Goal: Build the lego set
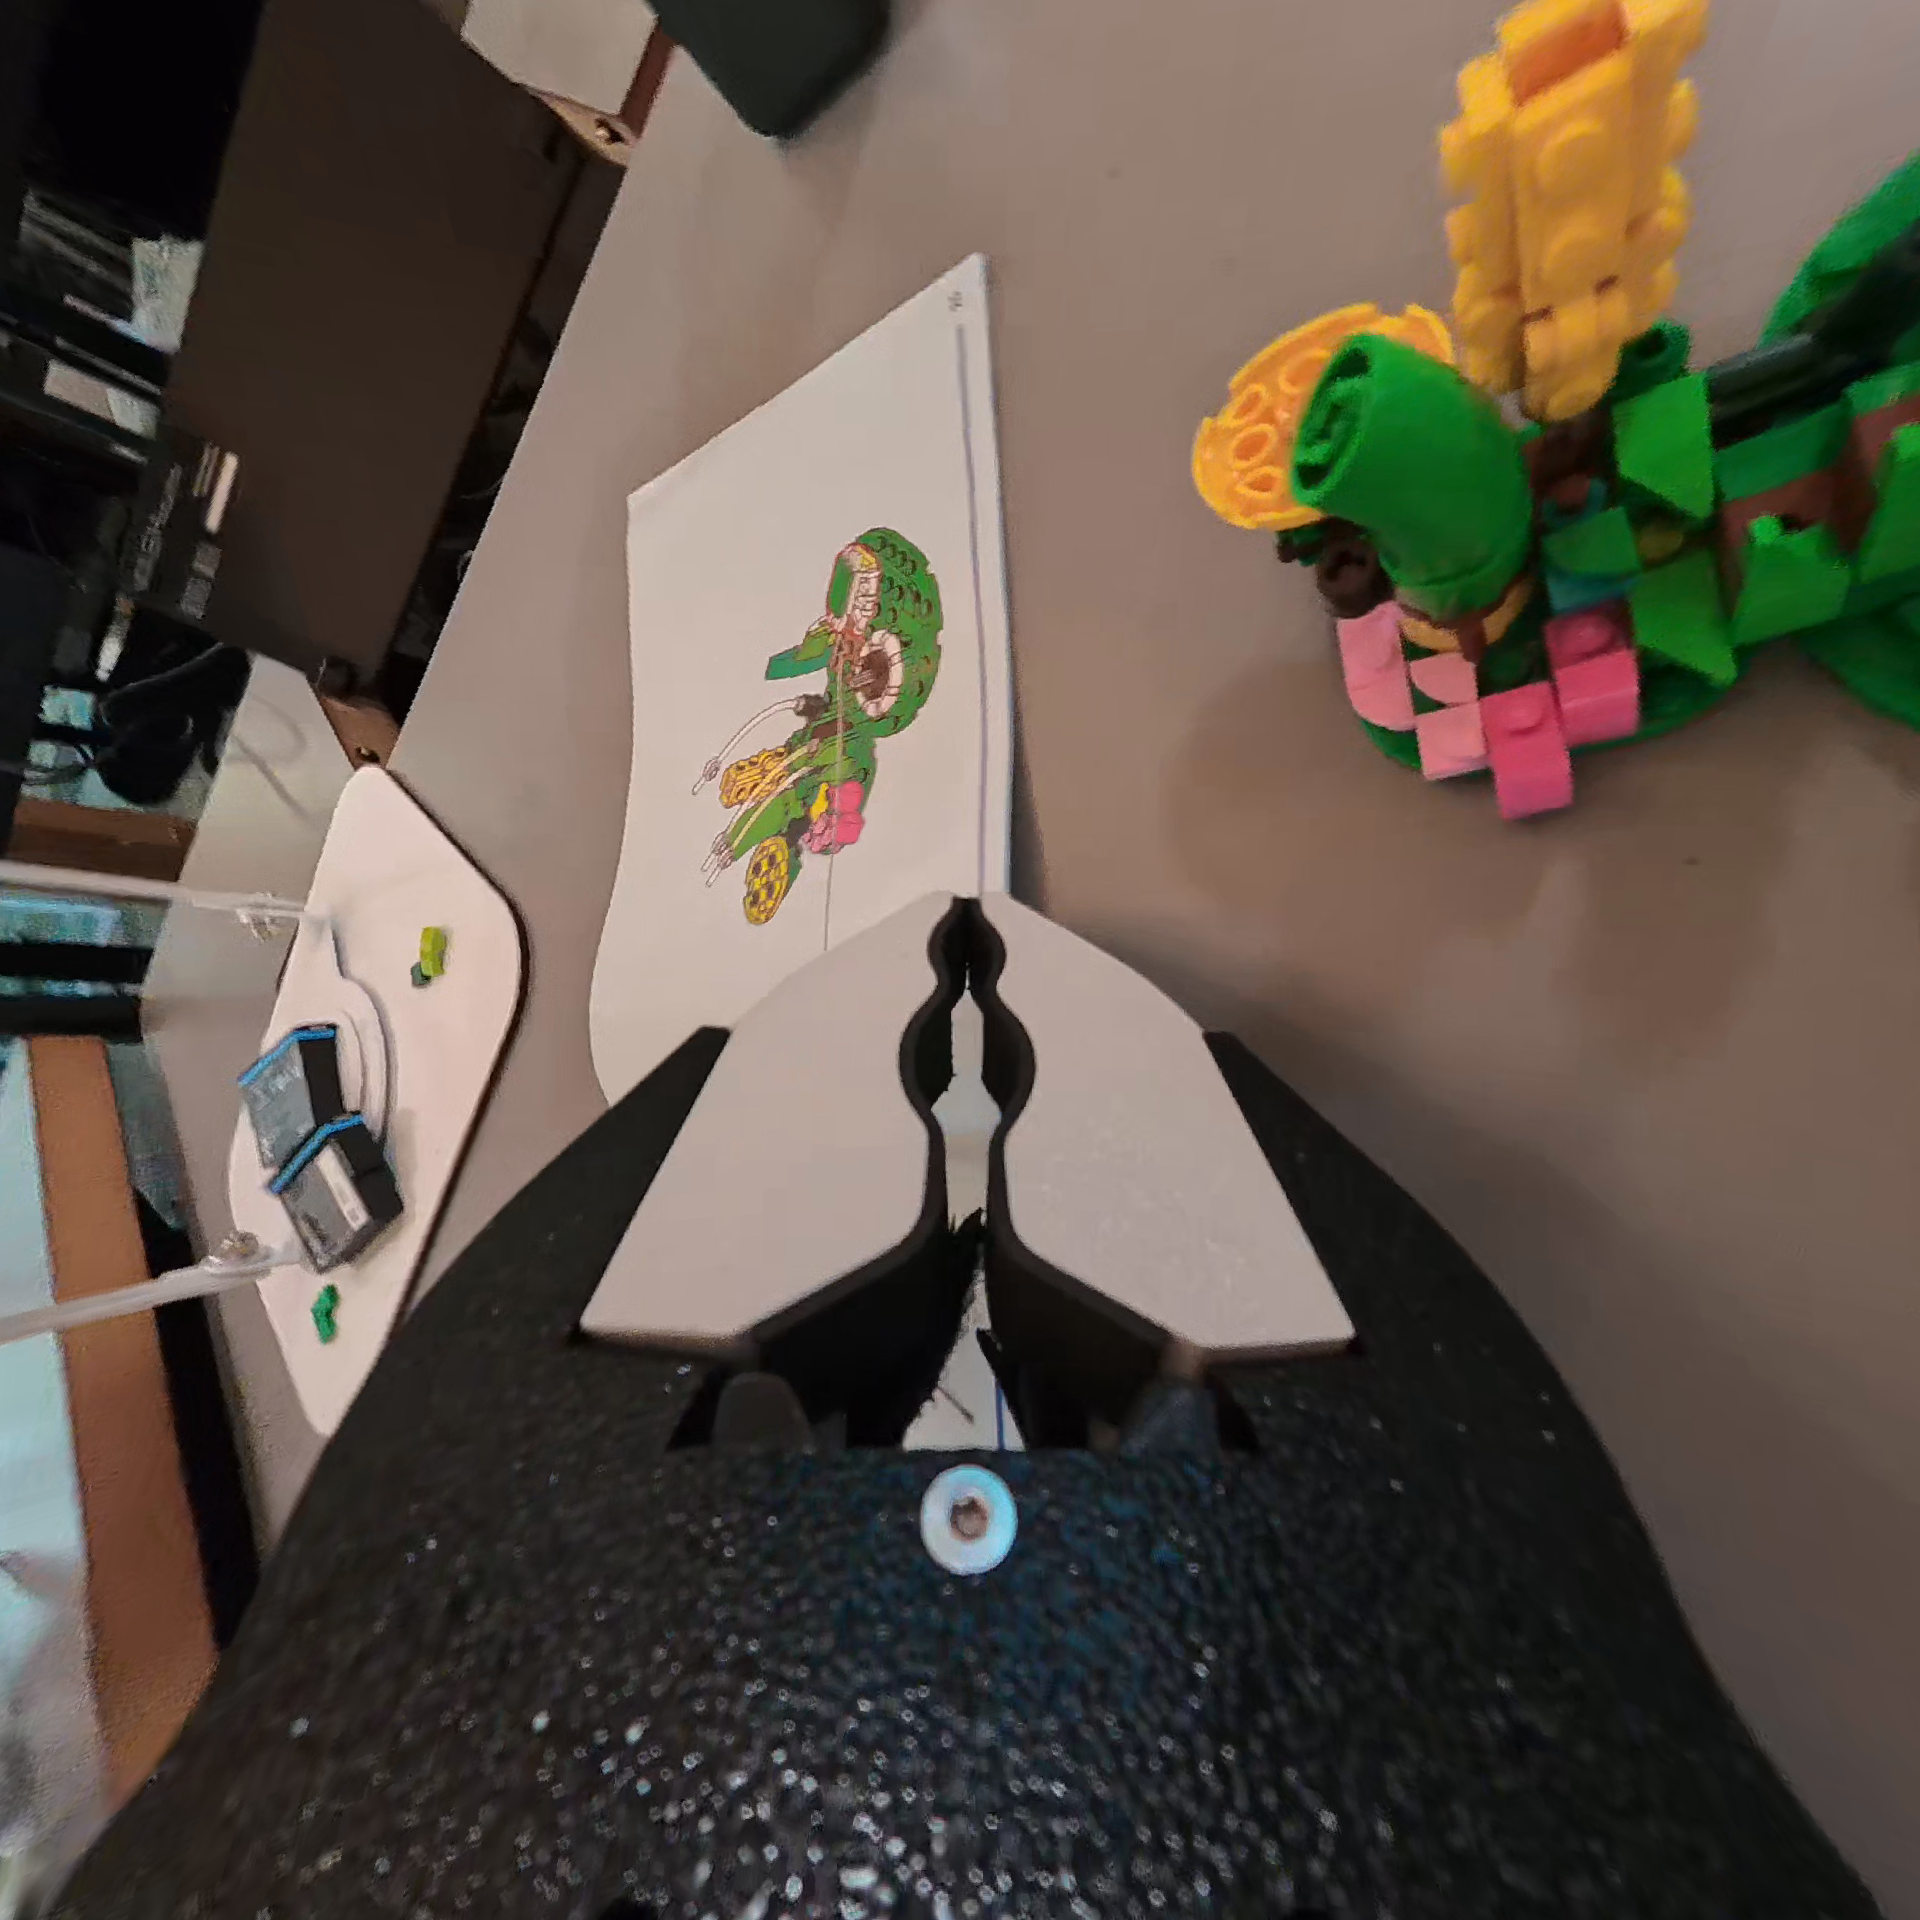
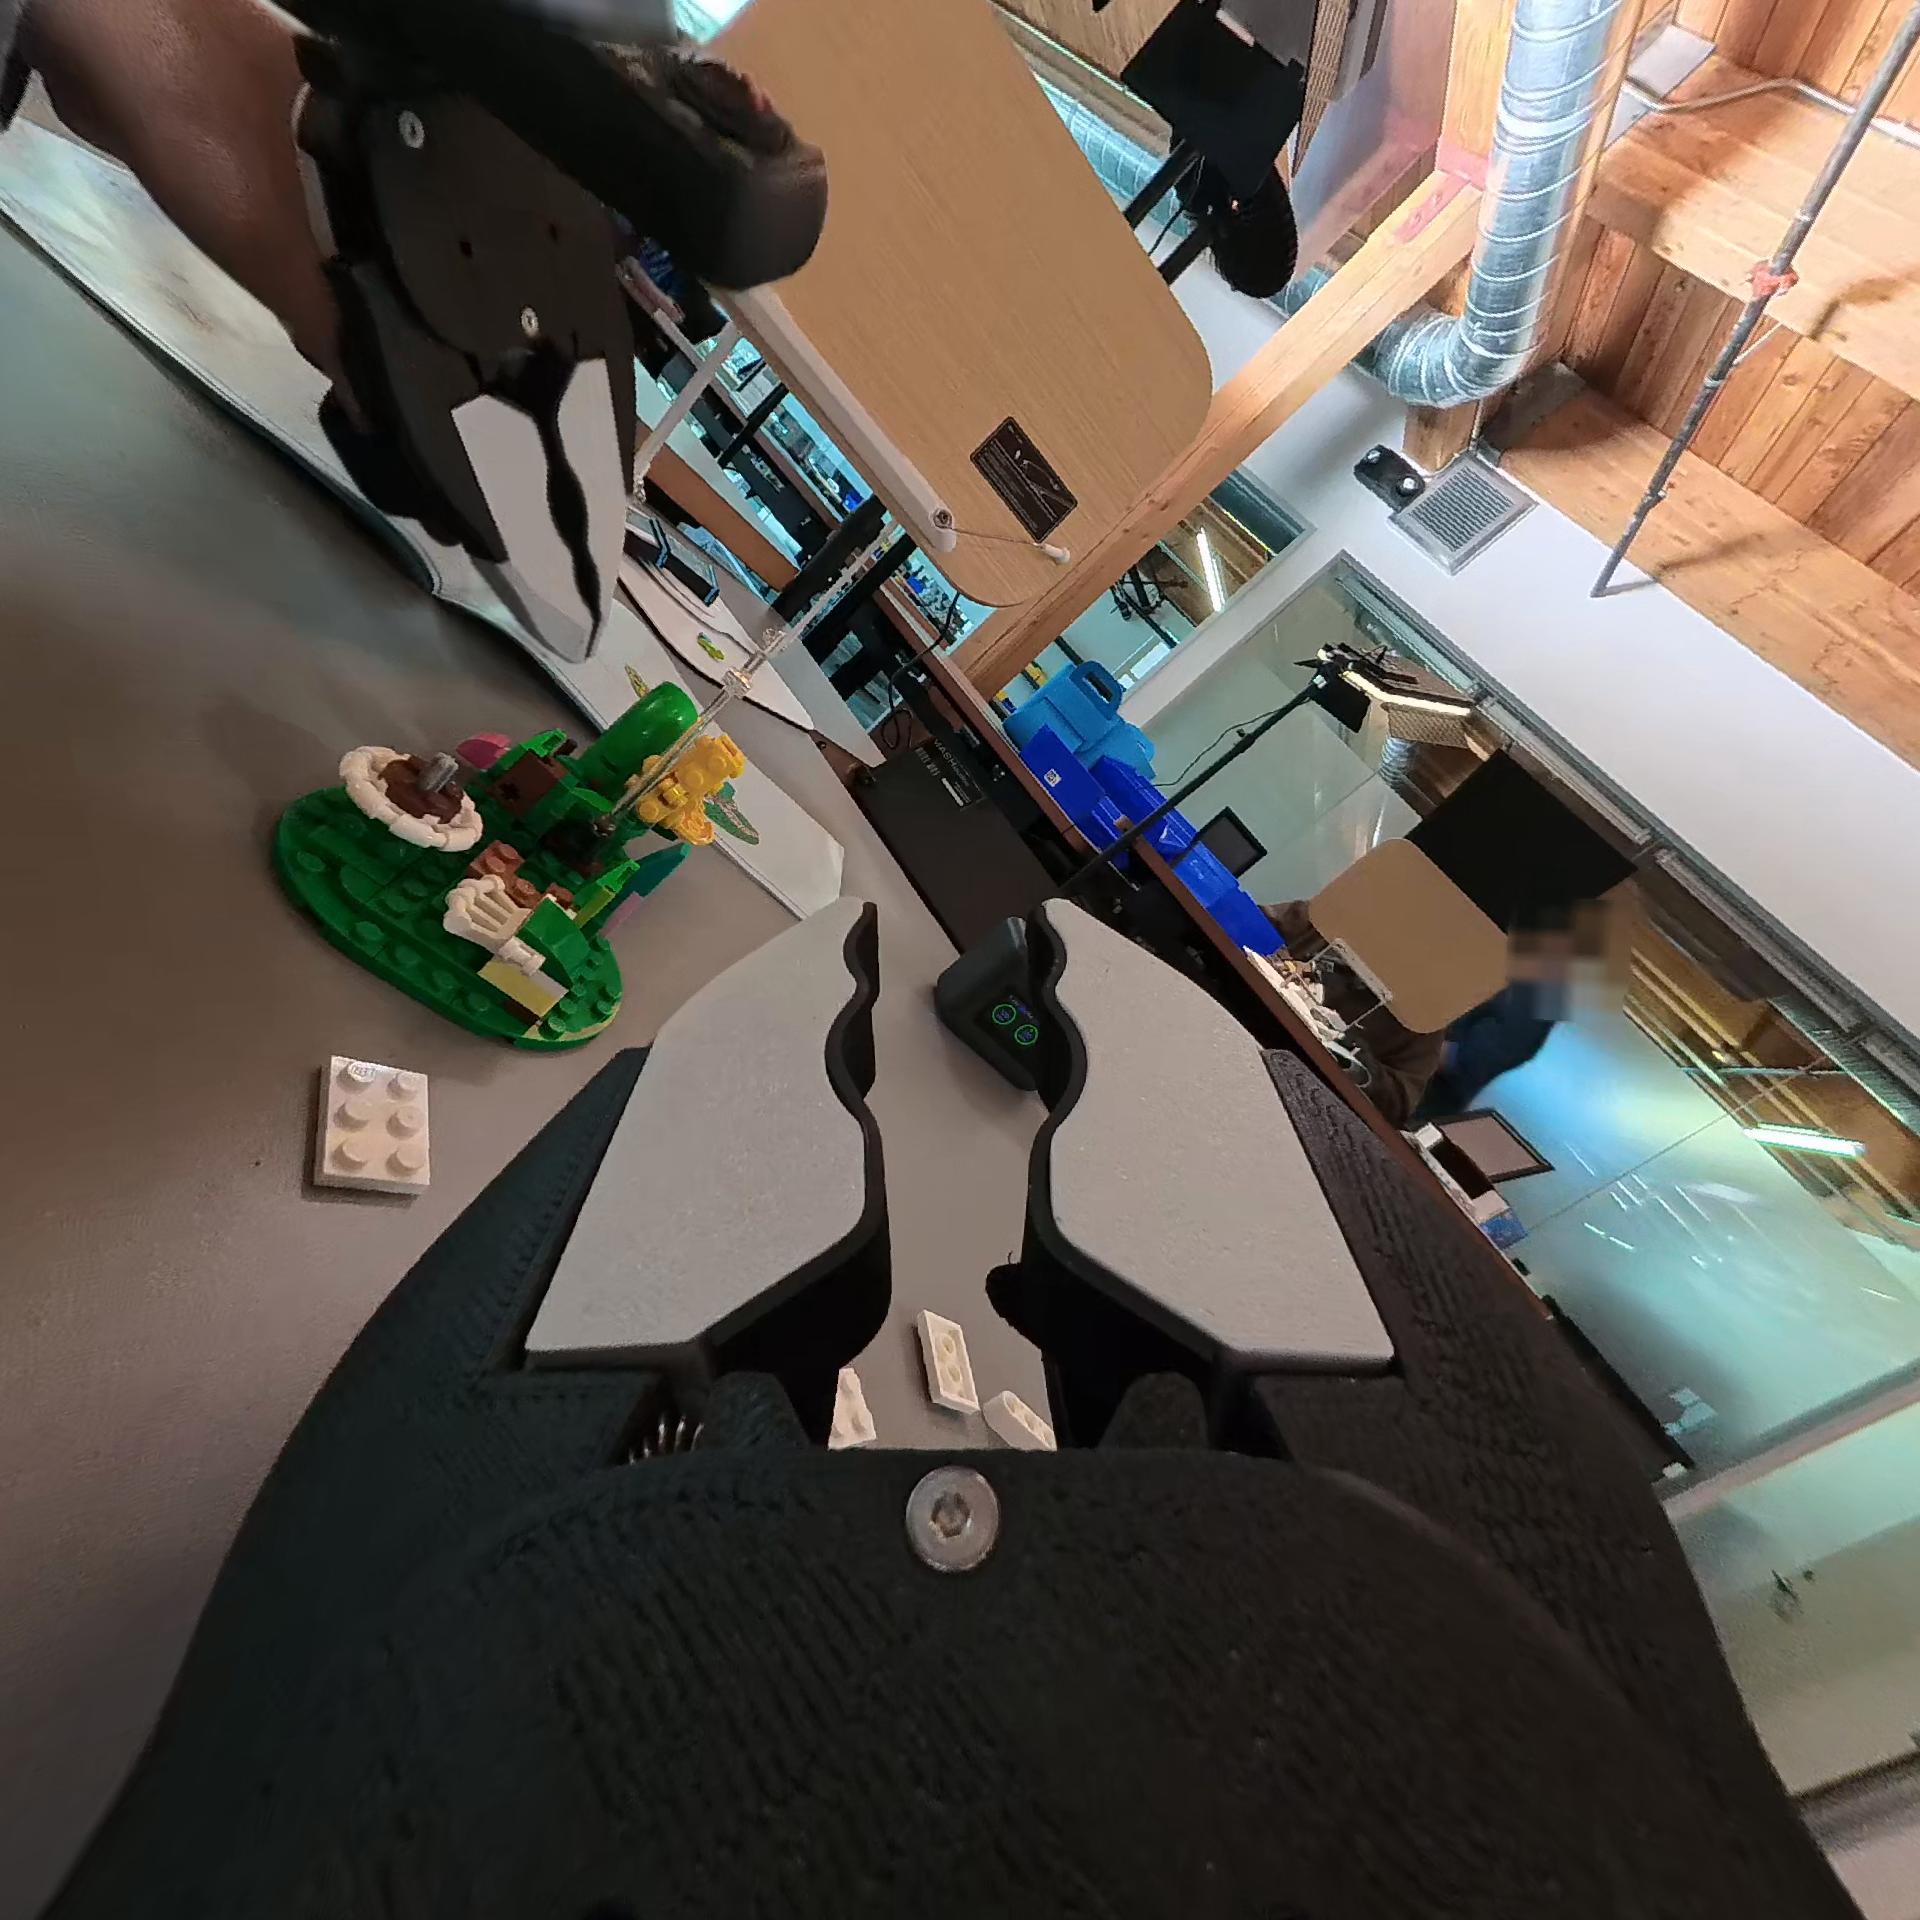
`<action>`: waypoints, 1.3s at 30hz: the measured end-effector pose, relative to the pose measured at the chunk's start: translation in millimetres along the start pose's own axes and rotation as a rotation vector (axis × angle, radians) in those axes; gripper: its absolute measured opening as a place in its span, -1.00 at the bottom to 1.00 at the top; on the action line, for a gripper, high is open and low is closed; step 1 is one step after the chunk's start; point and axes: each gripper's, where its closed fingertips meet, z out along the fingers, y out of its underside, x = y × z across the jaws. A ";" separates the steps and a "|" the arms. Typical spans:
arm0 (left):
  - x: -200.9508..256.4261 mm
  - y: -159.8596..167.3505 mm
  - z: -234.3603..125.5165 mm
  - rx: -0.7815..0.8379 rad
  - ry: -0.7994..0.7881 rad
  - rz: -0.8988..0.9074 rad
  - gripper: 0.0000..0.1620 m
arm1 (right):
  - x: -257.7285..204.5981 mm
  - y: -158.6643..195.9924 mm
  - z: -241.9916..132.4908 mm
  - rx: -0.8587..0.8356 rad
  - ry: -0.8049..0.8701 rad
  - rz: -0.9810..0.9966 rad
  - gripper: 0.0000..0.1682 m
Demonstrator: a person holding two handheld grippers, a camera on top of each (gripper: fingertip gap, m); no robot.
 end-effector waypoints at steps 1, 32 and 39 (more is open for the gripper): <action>-1.8 -0.5 -1.7 0.017 0.008 -0.049 -1.00 | -0.3 0.2 0.2 -0.001 0.000 -0.003 -0.69; -0.3 10.4 2.1 0.088 0.094 -0.196 -1.00 | -2.1 7.1 2.5 -0.037 -0.013 0.014 -0.70; -7.4 6.8 -10.0 0.256 0.241 -0.446 -1.00 | -0.9 12.0 12.1 -0.081 -0.055 0.088 -0.70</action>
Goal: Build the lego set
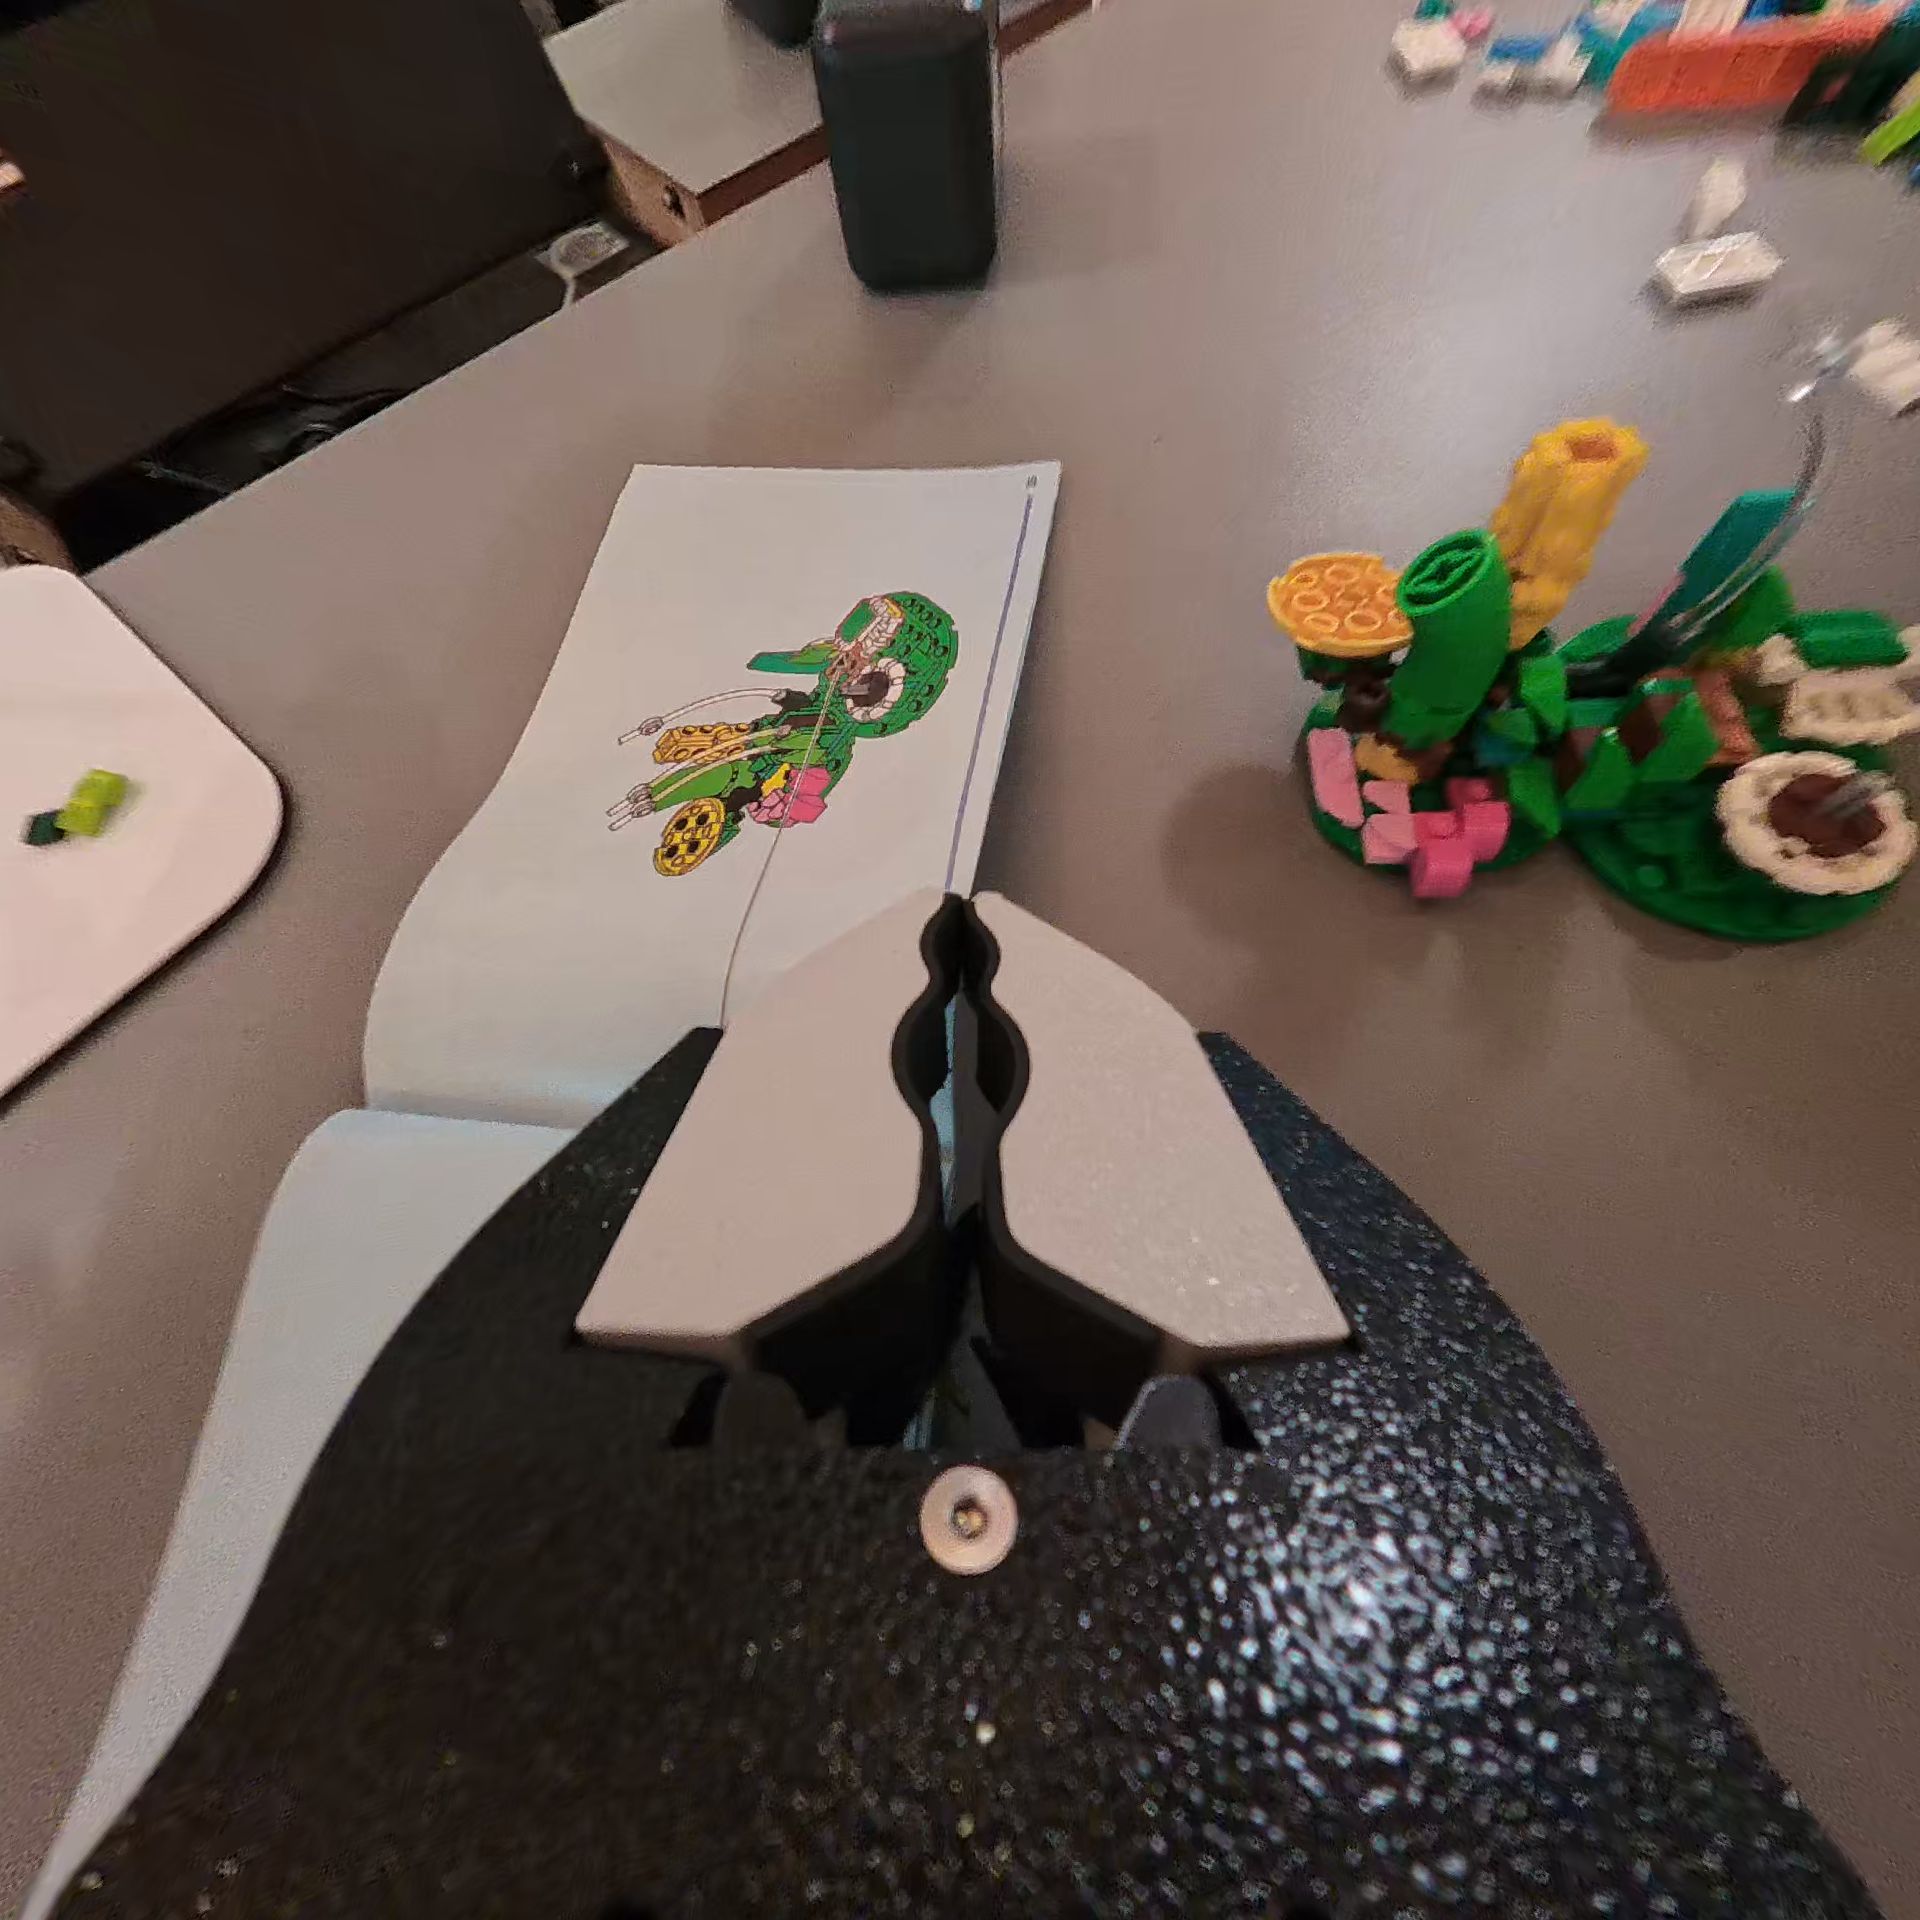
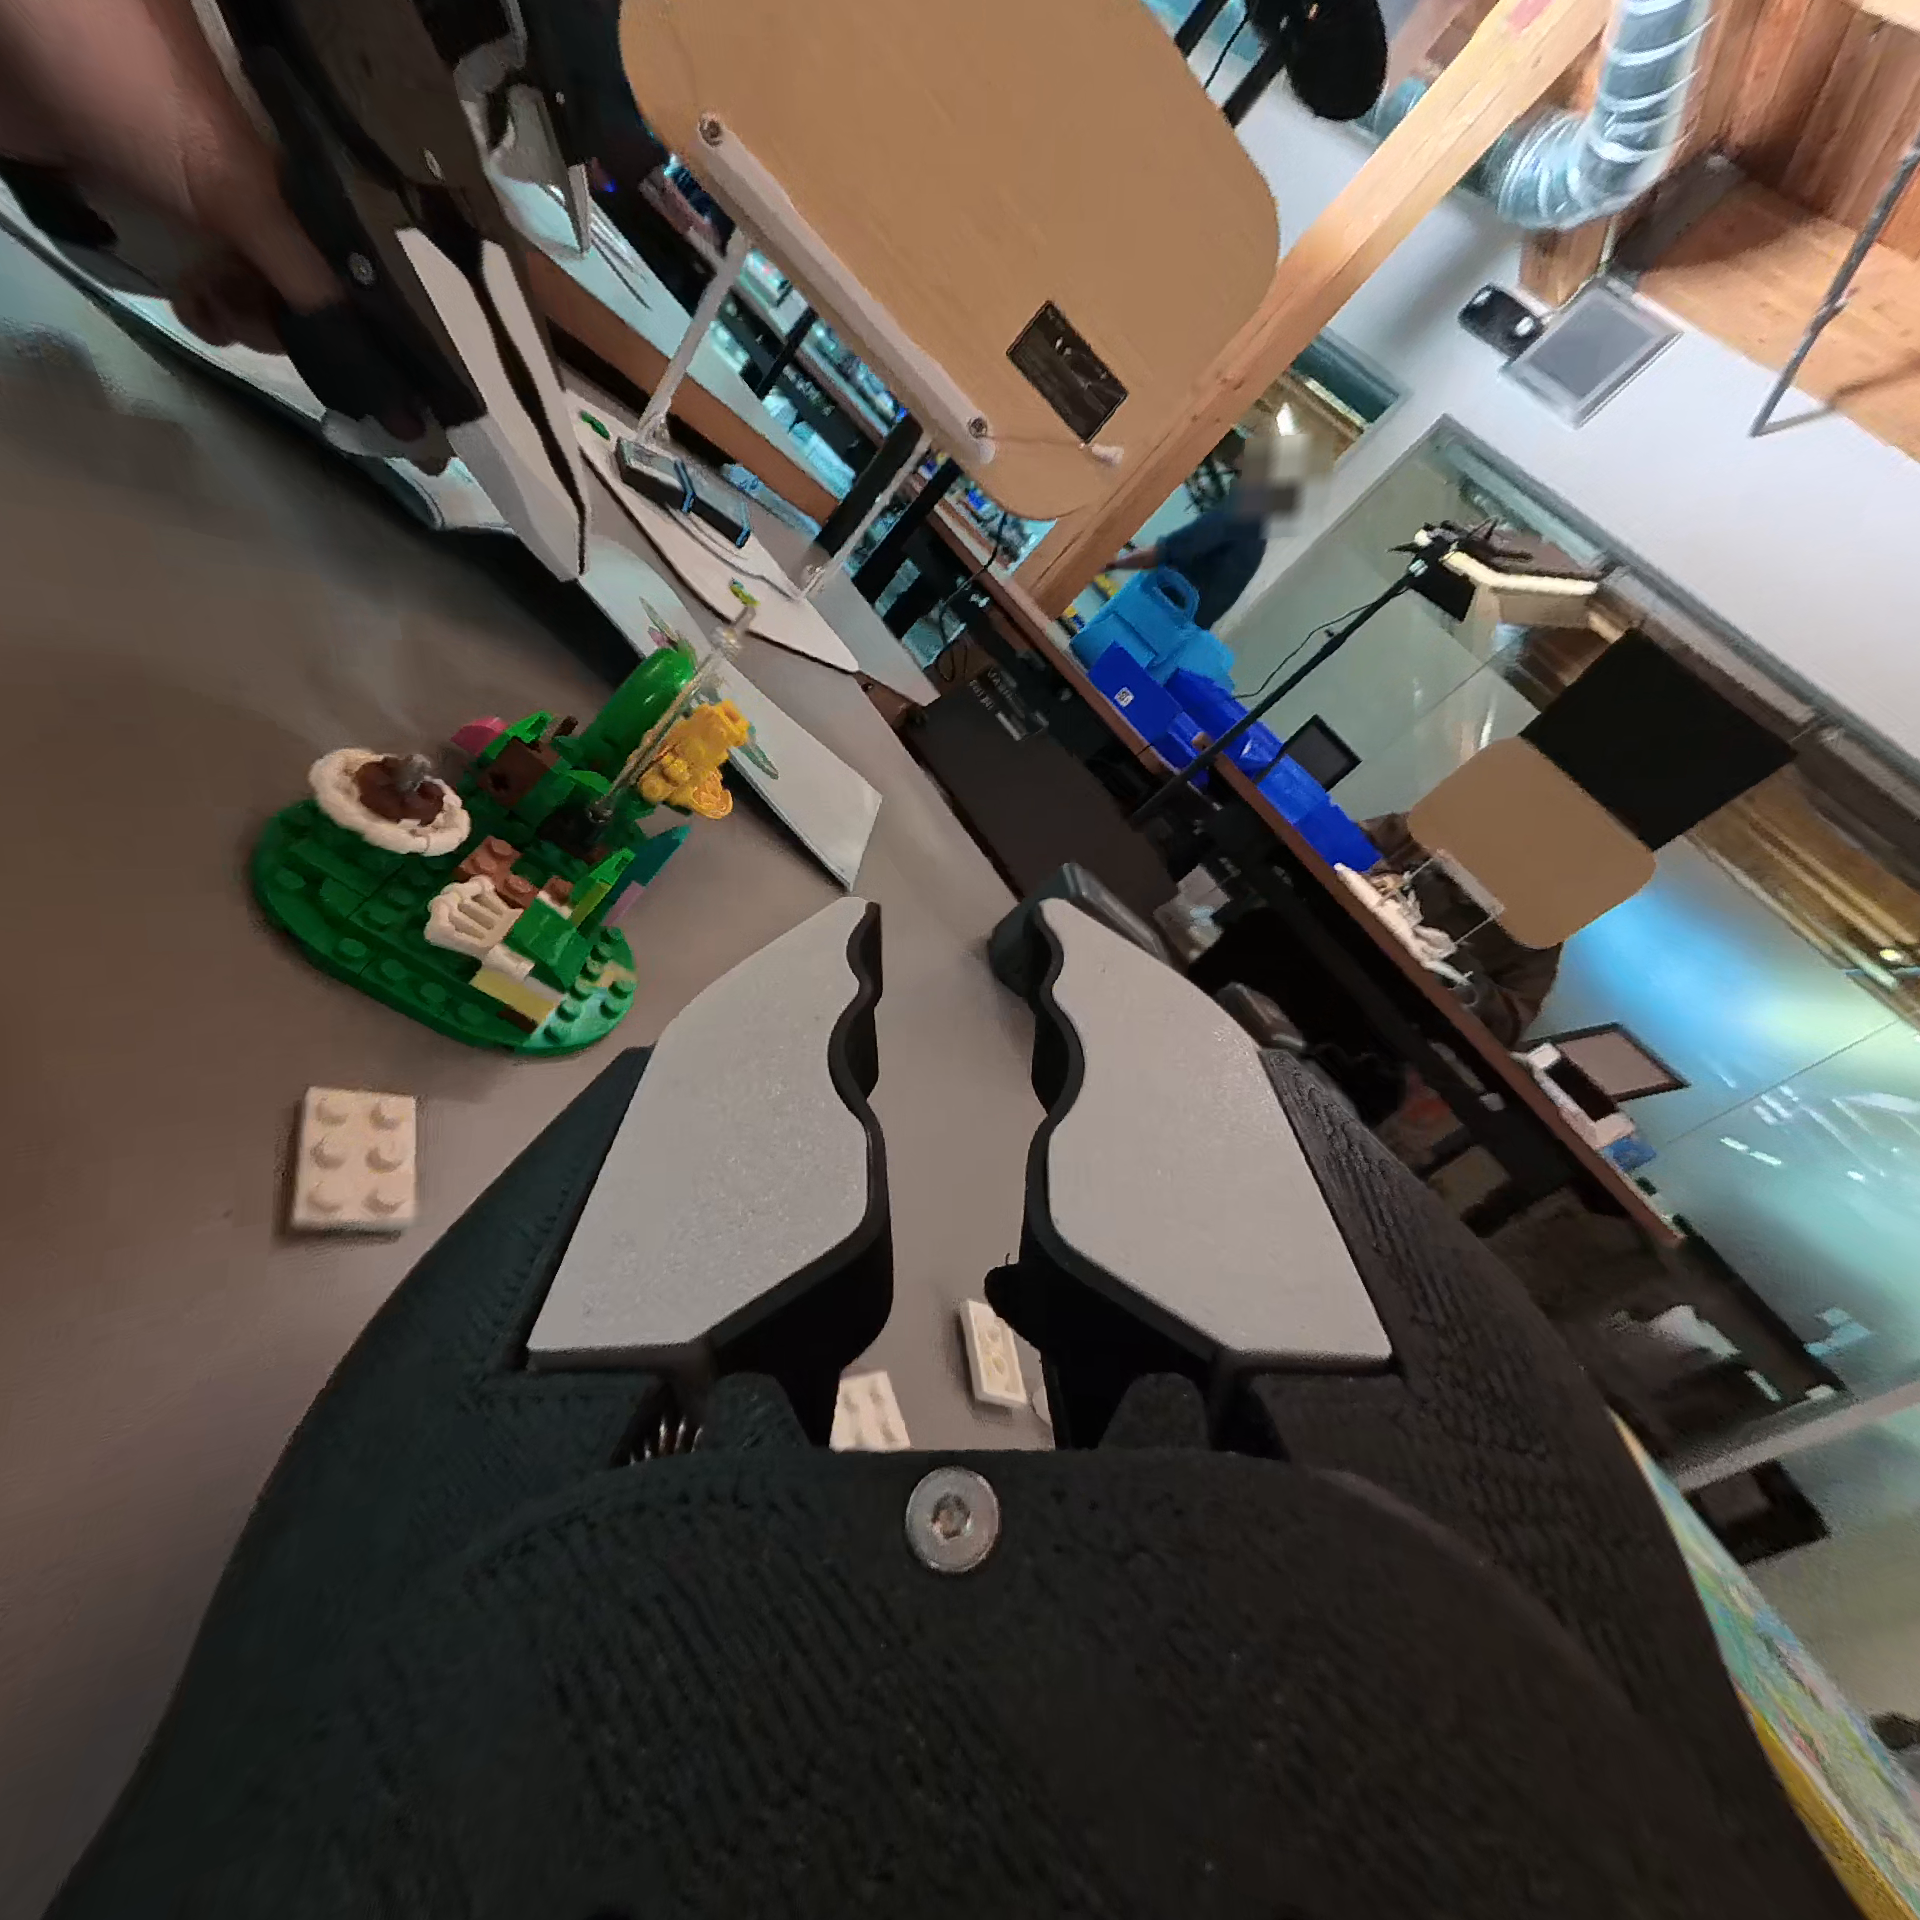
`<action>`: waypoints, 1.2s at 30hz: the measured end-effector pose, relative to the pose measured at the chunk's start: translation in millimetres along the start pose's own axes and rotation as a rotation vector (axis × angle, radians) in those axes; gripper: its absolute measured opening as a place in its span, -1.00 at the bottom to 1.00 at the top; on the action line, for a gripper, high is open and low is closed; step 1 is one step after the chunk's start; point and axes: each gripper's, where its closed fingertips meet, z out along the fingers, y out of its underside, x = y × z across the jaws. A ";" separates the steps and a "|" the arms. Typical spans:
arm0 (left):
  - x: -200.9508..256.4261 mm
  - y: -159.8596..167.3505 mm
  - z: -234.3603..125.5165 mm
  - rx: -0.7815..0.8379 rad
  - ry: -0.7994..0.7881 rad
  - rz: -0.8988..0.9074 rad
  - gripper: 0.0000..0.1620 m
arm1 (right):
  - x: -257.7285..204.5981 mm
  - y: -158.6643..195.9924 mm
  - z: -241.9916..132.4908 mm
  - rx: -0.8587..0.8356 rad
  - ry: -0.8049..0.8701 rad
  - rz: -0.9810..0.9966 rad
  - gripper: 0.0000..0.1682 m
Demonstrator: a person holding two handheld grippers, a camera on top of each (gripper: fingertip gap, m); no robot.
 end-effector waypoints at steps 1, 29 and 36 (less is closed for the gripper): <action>0.4 -1.1 -1.3 0.021 0.023 -0.023 -1.00 | 0.7 0.6 6.8 -0.017 -0.025 0.015 -0.70; -19.9 -24.5 -23.5 0.169 -0.060 -0.034 -0.79 | -58.1 58.3 190.9 -0.314 -0.798 -0.314 -0.72; -32.9 -2.1 -9.2 -0.041 -0.212 0.035 -0.99 | -19.2 55.5 233.2 -0.725 -0.694 0.725 -0.67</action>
